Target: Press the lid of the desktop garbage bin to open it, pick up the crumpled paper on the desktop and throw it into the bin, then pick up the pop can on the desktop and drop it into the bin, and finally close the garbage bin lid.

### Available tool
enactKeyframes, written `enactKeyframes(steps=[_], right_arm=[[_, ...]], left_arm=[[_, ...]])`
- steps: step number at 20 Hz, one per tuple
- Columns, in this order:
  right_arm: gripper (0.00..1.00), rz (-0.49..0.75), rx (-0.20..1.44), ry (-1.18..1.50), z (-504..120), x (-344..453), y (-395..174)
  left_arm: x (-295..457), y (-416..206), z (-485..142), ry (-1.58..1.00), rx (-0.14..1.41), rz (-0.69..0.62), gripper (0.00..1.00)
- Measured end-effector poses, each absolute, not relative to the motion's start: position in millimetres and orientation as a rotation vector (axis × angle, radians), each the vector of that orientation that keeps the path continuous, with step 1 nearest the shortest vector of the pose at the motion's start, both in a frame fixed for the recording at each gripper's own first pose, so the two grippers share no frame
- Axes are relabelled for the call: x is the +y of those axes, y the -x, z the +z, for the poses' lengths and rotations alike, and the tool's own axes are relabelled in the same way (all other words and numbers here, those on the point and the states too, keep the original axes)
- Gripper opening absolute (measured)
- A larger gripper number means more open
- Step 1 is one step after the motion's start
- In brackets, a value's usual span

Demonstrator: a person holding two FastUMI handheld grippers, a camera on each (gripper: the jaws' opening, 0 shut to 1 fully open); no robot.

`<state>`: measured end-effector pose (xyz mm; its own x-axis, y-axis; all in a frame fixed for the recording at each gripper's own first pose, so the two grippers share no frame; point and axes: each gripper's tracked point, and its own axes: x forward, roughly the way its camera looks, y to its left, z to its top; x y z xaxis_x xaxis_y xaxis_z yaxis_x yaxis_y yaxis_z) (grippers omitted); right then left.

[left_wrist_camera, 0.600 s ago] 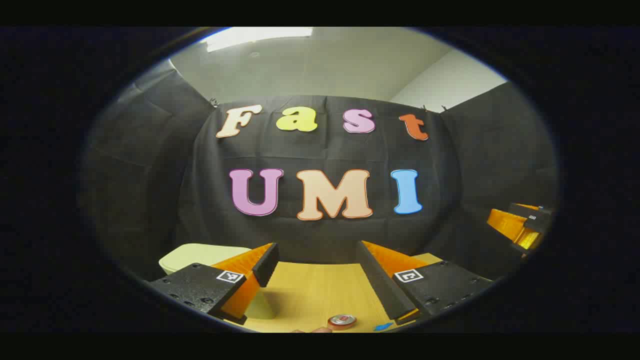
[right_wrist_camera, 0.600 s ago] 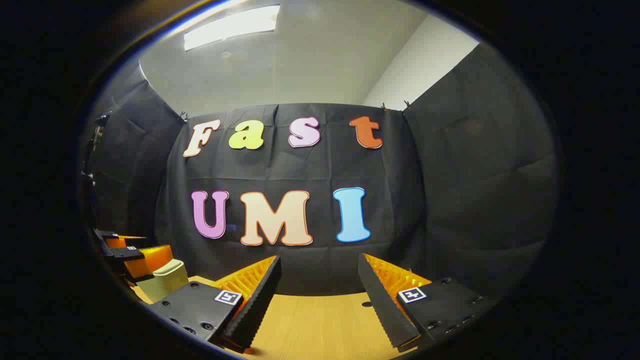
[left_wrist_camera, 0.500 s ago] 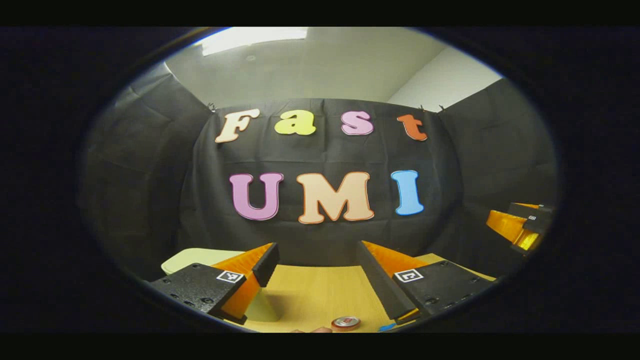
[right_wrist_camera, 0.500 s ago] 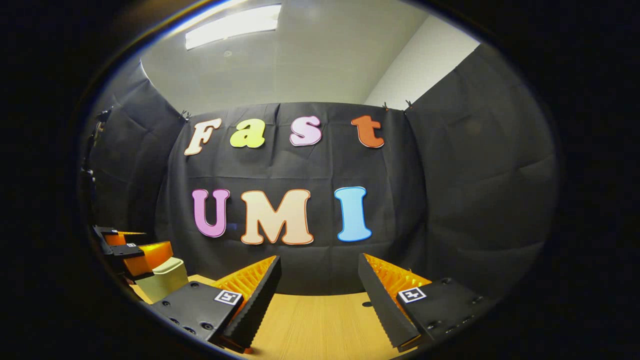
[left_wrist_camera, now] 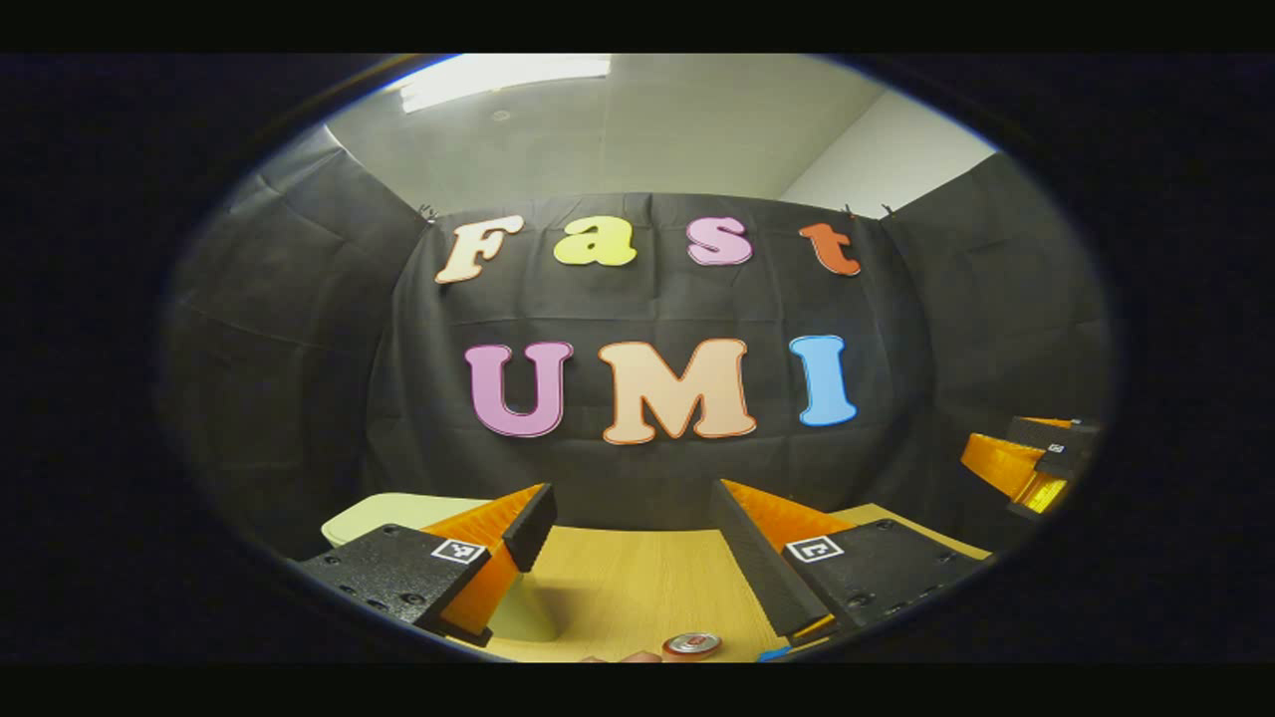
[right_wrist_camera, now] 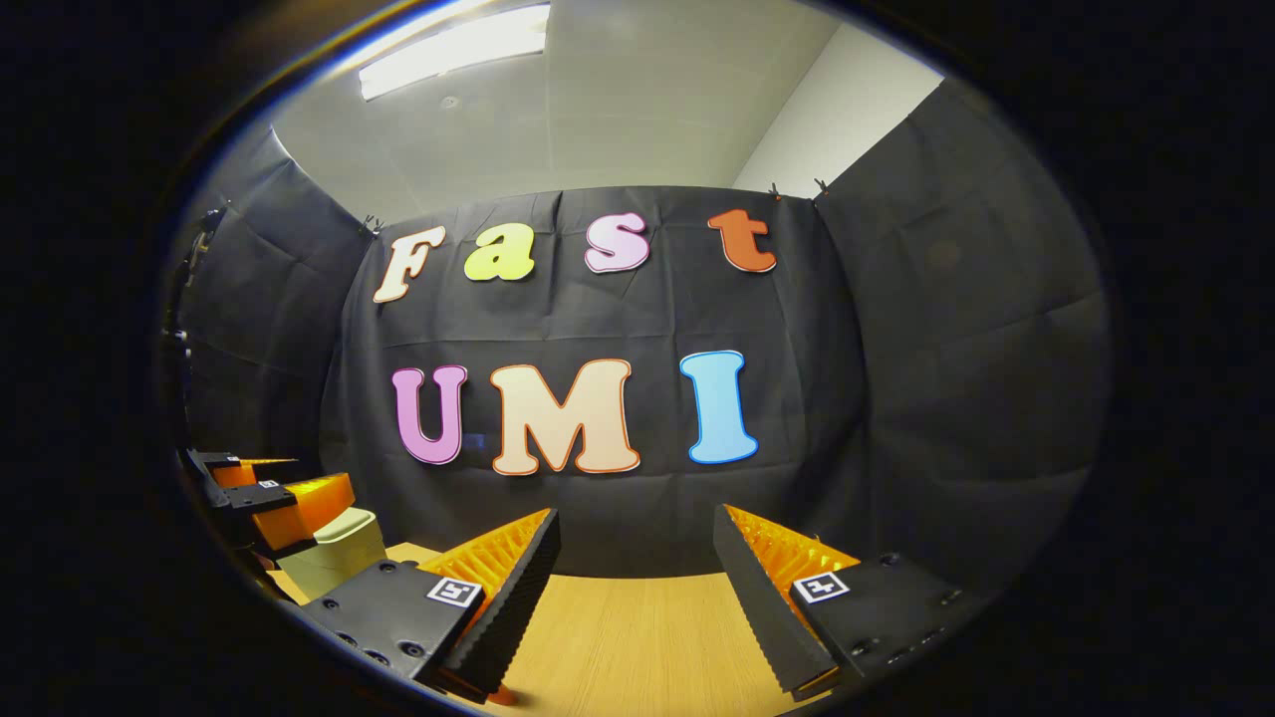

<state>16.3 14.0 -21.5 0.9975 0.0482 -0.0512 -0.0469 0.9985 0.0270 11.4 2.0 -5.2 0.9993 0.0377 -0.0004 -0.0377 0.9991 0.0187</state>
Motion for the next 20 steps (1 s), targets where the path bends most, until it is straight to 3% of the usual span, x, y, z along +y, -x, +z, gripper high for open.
enactKeyframes(steps=[8, 10, 12, 17, 20], right_arm=[[0.97, 0.07, 0.07, -0.01, -30, 16, -22], [0.97, 0.075, 0.063, -0.006, -27, 19, -23], [0.97, 0.085, 0.055, -0.007, -27, 25, -24], [0.97, 0.118, 0.062, -0.008, -31, 47, -28], [0.97, 0.138, 0.06, 0.003, -31, 61, -30]], left_arm=[[1, -15, -7, -0.037, -0.003, 0.04, 0.92], [4, -16, -7, -0.045, -0.003, 0.039, 0.85], [9, -16, -5, -0.047, -0.004, 0.041, 0.72], [18, -15, -9, -0.059, 0.015, 0.011, 0.5], [47, -16, -14, -0.051, 0.036, 0.078, 0.02]])
